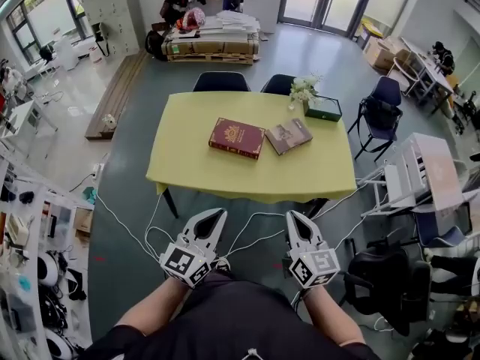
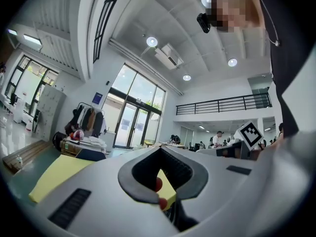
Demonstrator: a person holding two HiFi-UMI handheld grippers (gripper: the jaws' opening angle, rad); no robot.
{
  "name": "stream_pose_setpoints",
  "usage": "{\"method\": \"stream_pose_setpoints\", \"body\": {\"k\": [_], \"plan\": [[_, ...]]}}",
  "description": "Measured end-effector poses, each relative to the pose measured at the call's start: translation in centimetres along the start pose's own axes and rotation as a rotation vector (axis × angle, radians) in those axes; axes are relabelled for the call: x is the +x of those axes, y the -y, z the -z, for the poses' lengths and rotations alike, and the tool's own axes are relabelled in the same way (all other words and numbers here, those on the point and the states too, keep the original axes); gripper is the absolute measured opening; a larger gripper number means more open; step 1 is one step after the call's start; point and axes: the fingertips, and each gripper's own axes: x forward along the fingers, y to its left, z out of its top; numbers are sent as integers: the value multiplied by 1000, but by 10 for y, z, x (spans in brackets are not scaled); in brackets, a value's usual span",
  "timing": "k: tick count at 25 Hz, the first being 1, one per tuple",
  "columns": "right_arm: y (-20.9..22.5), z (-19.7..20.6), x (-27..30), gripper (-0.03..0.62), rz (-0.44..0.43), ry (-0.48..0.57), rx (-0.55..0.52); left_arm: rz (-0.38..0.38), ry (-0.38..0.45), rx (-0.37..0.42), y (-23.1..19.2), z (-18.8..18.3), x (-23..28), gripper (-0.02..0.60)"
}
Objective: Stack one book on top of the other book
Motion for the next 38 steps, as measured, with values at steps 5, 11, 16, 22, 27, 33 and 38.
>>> {"method": "stream_pose_setpoints", "body": {"k": [5, 11, 16, 22, 27, 33, 38], "plan": [[-5, -13, 38, 14, -10, 50, 47, 8, -22, -22, -37, -3, 18, 2], [3, -14, 68, 14, 25, 16, -11, 31, -38, -45, -55, 2, 48, 2], [30, -20, 92, 14, 30, 11, -40, 31, -37, -31, -70, 0, 84, 2], [80, -29, 153, 15, -7, 15, -23, -28, -47, -25, -109, 0, 141, 2], [123, -54, 200, 15, -54, 25, -30, -72, -23, 19, -132, -16, 198, 2], [167, -73, 247, 14, -123, 6, -26, -155, -18, 23, -156, -22, 245, 2], [196, -74, 285, 14, -179, -32, -28, -244, -18, 6, -177, -19, 269, 3]]}}
